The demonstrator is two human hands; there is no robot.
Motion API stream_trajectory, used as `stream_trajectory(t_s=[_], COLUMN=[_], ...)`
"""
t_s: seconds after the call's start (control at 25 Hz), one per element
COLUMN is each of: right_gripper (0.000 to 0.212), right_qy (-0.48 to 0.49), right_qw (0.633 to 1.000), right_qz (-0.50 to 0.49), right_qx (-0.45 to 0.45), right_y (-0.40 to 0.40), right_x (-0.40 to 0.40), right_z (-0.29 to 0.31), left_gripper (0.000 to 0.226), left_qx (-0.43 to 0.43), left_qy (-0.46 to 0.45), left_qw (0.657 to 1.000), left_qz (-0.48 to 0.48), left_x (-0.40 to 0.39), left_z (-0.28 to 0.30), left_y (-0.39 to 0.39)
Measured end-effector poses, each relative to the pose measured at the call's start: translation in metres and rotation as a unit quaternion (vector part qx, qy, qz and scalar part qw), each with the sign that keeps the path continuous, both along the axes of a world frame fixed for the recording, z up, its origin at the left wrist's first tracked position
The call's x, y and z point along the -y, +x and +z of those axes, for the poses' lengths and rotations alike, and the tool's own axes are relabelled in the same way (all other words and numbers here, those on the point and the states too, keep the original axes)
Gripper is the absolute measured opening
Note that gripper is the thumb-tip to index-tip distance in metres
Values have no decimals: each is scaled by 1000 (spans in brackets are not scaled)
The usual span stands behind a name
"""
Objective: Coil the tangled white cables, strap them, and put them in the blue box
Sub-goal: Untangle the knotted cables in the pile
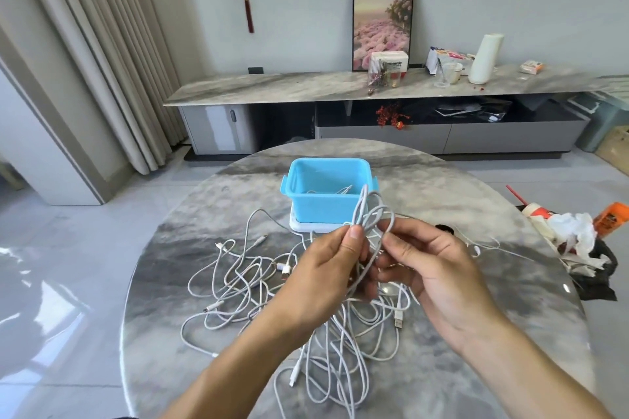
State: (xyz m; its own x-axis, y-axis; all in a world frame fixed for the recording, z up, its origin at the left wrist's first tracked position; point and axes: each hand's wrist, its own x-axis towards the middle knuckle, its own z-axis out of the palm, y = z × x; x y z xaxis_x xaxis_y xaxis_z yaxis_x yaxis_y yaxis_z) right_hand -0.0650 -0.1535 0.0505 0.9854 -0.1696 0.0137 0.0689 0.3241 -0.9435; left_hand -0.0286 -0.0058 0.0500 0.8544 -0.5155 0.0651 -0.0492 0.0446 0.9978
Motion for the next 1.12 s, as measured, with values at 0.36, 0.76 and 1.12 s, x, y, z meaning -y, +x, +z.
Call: stream_trajectory(t_s=[0.36, 0.76, 1.12], right_gripper=[23, 12, 26], right_qy=[-163, 19, 44], right_qw=[967, 997, 998], right_qz=[-176, -76, 32], right_qx=[81, -22, -15], right_y=[-3, -1, -5], right_x=[-8, -12, -8], right_z=[-4, 4, 11], left_gripper=[35, 41, 40], left_qx=[-76, -239, -268], left_qy=[-4, -98, -147], left_qw=[997, 959, 928], left_qz=[17, -120, -213], left_x=[12, 1, 2], left_z=[-6, -2, -4], left_y=[-5, -1, -3])
